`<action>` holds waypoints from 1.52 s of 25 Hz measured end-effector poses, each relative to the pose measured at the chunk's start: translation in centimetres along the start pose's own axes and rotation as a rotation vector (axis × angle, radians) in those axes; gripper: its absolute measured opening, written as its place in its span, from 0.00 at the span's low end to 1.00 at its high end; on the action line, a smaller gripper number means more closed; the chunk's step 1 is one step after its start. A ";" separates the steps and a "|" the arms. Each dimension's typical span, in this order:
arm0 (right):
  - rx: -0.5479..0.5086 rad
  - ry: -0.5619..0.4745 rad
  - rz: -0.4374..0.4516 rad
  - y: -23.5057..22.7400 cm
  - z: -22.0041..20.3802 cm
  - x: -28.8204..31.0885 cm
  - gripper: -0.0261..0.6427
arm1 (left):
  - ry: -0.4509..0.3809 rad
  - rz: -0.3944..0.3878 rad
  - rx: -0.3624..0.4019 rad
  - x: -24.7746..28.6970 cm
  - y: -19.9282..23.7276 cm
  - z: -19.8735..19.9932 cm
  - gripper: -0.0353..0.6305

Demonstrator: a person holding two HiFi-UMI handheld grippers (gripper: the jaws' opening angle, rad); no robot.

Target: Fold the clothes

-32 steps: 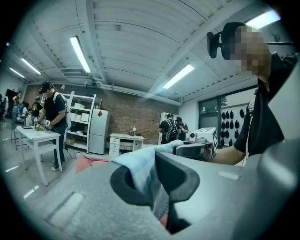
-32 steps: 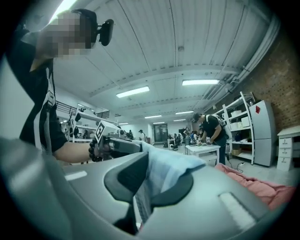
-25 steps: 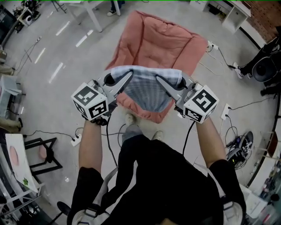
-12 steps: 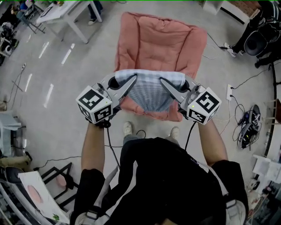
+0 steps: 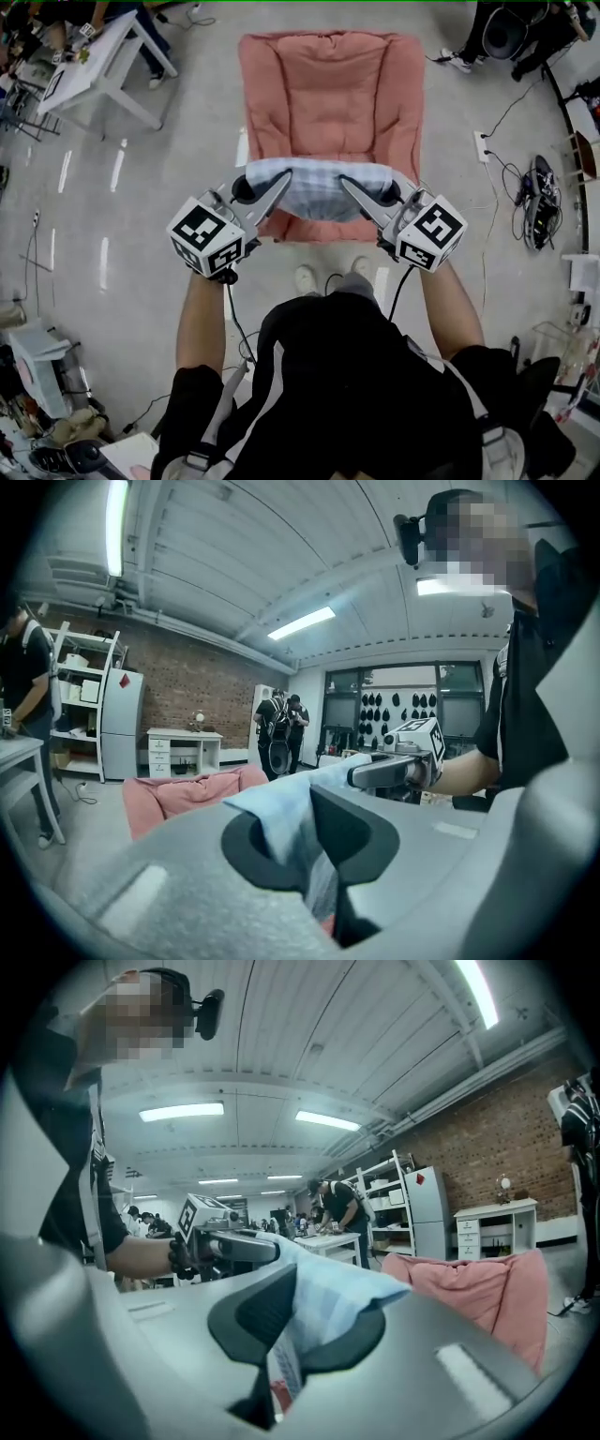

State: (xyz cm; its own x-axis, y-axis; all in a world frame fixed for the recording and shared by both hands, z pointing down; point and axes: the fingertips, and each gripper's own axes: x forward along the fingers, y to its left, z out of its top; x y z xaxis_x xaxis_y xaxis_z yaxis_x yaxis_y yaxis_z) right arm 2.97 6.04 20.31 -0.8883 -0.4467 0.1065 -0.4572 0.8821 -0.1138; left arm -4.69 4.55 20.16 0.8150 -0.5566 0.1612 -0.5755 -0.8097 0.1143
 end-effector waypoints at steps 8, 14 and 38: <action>0.007 0.072 -0.073 1.1 -3.5 -1.4 0.07 | -0.014 -0.081 -0.072 0.1 -2.1 -3.8 0.10; 0.044 0.119 -0.112 1.6 -7.0 -2.0 0.07 | 0.017 -0.132 -0.088 1.0 -2.6 -7.4 0.10; 0.330 0.280 -0.181 -18.6 -24.8 4.8 0.07 | 0.241 -0.097 -0.263 17.9 12.3 -23.1 0.10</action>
State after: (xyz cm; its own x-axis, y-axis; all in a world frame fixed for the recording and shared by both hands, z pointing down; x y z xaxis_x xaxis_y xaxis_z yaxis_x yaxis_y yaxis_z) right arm 8.25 -8.78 47.40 -0.7679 -0.4917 0.4106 -0.6334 0.6783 -0.3724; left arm 1.28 -11.05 47.07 0.8455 -0.3943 0.3600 -0.5194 -0.7636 0.3835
